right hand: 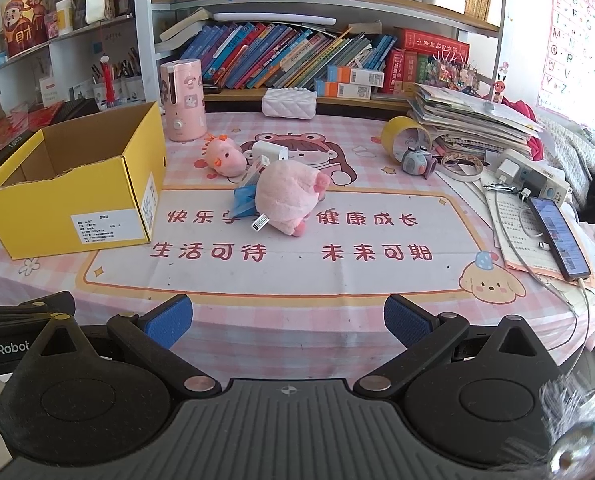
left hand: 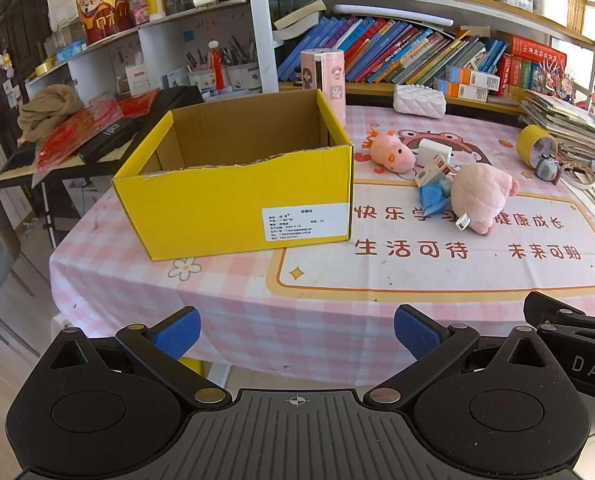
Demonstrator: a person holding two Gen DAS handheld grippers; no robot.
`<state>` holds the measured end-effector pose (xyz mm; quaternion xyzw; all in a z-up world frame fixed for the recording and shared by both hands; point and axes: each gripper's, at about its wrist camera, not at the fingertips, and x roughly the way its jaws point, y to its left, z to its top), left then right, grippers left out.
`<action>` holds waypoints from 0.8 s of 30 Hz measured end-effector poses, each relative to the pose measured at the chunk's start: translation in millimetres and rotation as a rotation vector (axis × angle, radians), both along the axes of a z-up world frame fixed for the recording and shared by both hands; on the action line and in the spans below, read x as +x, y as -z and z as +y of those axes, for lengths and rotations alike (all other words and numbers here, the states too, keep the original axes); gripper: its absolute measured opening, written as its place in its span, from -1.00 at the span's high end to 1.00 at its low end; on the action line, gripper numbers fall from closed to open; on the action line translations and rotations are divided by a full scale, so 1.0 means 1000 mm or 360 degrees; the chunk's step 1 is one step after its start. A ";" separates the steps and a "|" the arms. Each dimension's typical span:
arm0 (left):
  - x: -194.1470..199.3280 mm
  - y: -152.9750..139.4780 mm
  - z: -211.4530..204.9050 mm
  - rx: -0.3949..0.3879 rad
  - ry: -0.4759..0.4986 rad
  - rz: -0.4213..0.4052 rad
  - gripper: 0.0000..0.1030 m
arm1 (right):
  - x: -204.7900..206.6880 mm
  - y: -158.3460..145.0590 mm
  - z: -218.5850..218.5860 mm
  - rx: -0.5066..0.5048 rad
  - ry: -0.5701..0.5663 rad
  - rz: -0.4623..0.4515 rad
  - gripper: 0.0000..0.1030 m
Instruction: Organize objects
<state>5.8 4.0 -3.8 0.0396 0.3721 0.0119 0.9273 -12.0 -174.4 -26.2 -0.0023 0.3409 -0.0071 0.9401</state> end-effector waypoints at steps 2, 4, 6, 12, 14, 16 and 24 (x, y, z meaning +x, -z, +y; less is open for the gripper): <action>0.000 0.000 0.000 -0.0001 0.0000 -0.0001 -1.00 | -0.001 0.000 0.000 -0.0001 0.0000 0.0001 -1.00; 0.000 0.000 0.000 0.0001 -0.0001 -0.0002 -1.00 | 0.000 -0.001 0.001 0.0000 0.0000 0.0002 -1.00; 0.000 0.000 0.000 -0.0001 -0.0002 -0.0003 -1.00 | 0.000 0.000 0.001 -0.0002 -0.0001 0.0000 -1.00; 0.000 -0.001 0.001 -0.0003 -0.0002 -0.0003 -1.00 | 0.000 -0.001 0.002 0.0001 -0.0001 0.0000 -1.00; 0.001 -0.001 0.001 -0.0005 -0.0003 -0.0003 -1.00 | 0.000 0.000 0.002 0.0001 -0.0001 0.0000 -1.00; 0.000 -0.001 0.002 -0.0006 -0.0003 -0.0004 -1.00 | 0.000 0.000 0.002 0.0000 0.0000 -0.0001 -1.00; 0.000 -0.001 0.002 -0.0005 -0.0003 -0.0004 -1.00 | 0.000 -0.001 0.003 0.0000 0.0000 -0.0001 -1.00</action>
